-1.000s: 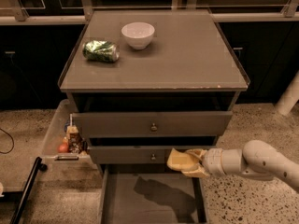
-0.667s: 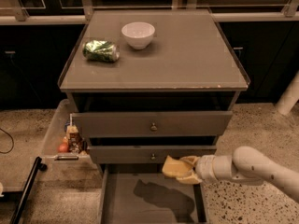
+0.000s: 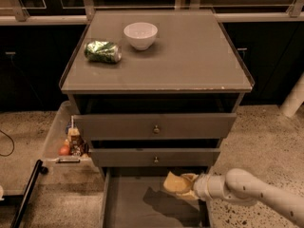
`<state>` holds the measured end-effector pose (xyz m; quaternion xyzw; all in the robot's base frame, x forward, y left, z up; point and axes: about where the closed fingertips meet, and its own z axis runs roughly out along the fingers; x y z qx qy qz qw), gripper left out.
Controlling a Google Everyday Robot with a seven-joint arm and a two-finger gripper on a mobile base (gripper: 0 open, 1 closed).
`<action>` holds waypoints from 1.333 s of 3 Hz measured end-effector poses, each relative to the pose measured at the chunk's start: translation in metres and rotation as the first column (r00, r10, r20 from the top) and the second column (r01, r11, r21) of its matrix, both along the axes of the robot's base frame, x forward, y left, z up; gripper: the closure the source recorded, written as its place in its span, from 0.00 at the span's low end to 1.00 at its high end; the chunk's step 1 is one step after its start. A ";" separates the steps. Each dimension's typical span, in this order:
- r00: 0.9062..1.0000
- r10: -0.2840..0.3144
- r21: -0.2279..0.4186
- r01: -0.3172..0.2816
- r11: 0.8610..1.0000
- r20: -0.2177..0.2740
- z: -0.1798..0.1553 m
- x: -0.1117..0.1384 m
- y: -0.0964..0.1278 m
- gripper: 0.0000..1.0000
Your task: Place sponge into bottom drawer
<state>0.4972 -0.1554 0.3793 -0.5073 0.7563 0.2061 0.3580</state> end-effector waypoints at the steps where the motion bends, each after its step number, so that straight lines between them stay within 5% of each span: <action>1: 0.999 -0.025 0.004 0.024 1.000 0.037 -0.037 0.007 -0.001 1.00; 2: 0.998 -0.049 0.057 0.047 0.997 0.027 -0.089 0.024 -0.003 1.00; 4: 0.998 -0.051 0.051 0.049 0.997 0.040 -0.093 0.025 0.001 1.00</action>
Offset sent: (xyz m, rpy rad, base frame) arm 0.0383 -0.0130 -0.1127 0.0459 -0.0674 -0.0646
